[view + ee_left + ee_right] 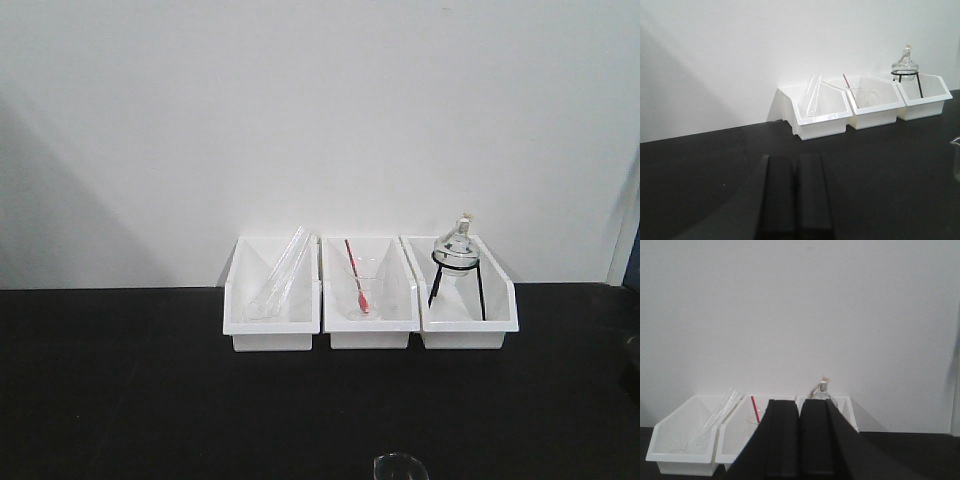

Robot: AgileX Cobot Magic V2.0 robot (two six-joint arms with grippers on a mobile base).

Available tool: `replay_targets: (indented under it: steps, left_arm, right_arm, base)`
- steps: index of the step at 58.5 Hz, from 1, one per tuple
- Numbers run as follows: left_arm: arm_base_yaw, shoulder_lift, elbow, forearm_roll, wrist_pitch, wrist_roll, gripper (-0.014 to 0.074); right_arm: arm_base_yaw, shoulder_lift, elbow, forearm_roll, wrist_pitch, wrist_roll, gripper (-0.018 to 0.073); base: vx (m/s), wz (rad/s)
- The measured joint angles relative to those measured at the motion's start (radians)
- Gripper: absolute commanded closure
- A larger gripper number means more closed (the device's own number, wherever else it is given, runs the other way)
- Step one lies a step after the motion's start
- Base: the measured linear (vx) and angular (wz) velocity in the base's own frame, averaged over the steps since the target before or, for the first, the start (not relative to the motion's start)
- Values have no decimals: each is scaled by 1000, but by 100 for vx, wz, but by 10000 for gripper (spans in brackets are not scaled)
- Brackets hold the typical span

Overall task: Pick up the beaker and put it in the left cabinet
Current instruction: 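Move the right gripper toward the clear glass beaker on the bench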

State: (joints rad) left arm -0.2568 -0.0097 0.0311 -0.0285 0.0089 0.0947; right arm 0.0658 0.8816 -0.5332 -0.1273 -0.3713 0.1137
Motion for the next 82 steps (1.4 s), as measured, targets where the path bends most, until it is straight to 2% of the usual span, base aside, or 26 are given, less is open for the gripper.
replay_targets:
  steps: [11,25,31,55,63,74,82]
  left_arm:
    - [0,0,0,0,0,0,595]
    - [0,0,0,0,0,0,595]
    - [0,0,0,0,0,0,595]
    - [0,0,0,0,0,0,595]
    - [0,0,0,0,0,0,595]
    - [0,0,0,0,0,0,595]
    - [0,0,0,0,0,0,595]
  right_arm:
    - [0,0,0,0,0,11,240]
    - [0,0,0,0,0,11,-91]
    - [0,0,0,0,0,11,-171]
    - [0,31,0,-15,-90,10,-104]
    - [0,105,27,-82,-140,16,-85]
    - [0,246,196,-146,-294,60,-77]
    - [0,388,300,-264,-450,62,-73]
  base:
    - [0,0]
    - [0,0]
    - [0,0]
    - [0,0]
    - [0,0]
    - [0,0]
    - [0,0]
